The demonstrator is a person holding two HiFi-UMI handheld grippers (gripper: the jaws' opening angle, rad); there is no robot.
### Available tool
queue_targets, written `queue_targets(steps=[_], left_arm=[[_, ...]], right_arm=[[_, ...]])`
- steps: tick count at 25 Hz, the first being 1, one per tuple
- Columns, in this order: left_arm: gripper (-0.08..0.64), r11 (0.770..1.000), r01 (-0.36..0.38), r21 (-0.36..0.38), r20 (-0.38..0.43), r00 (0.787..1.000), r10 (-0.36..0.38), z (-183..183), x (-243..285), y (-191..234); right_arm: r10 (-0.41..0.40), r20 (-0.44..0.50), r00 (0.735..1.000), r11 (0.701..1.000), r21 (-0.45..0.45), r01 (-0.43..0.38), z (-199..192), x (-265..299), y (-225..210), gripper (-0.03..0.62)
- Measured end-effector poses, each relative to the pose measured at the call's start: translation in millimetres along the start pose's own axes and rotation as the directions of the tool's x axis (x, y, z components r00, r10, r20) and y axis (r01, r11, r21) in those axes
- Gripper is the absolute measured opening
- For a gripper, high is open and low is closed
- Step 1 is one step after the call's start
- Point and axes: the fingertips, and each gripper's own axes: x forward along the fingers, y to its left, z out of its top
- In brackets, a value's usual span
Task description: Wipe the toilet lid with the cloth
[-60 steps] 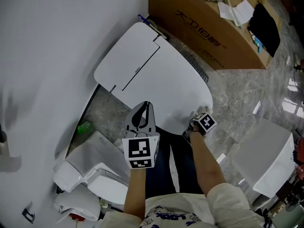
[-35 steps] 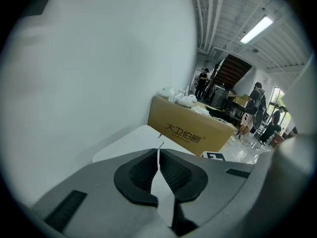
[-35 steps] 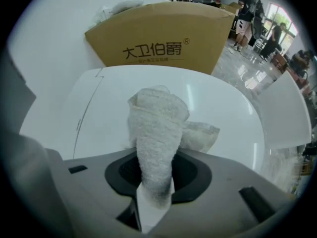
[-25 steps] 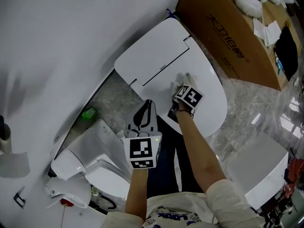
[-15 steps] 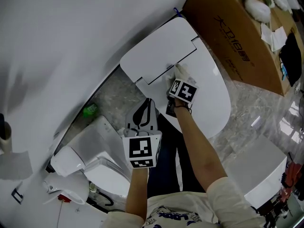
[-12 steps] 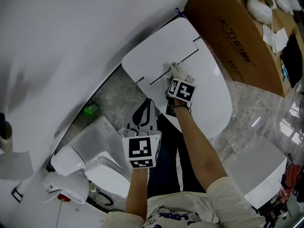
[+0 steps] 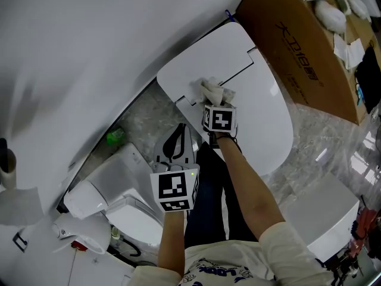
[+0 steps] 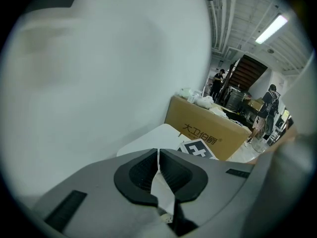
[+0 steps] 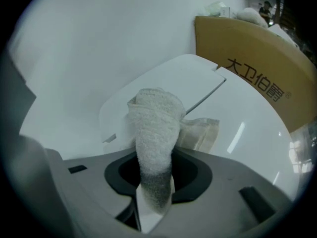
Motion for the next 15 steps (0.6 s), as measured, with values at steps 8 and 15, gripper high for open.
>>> queue_targets(steps=[8, 15], left_arm=[[0.015, 1.000, -0.010, -0.009, -0.003, 1.000, 0.010, -4.5, -2.3, 6.2], [0.015, 1.000, -0.012, -0.005, 0.003, 1.000, 0.012, -4.3, -9.3, 7.0]], right_arm=[[0.088, -0.057, 0.994, 0.974, -0.203, -0.098, -19.8, 2.9, 32.2, 0.117], [0.132, -0.110, 0.985, 0.920, -0.357, -0.163, -53.3, -2.5, 46.6, 0.117]])
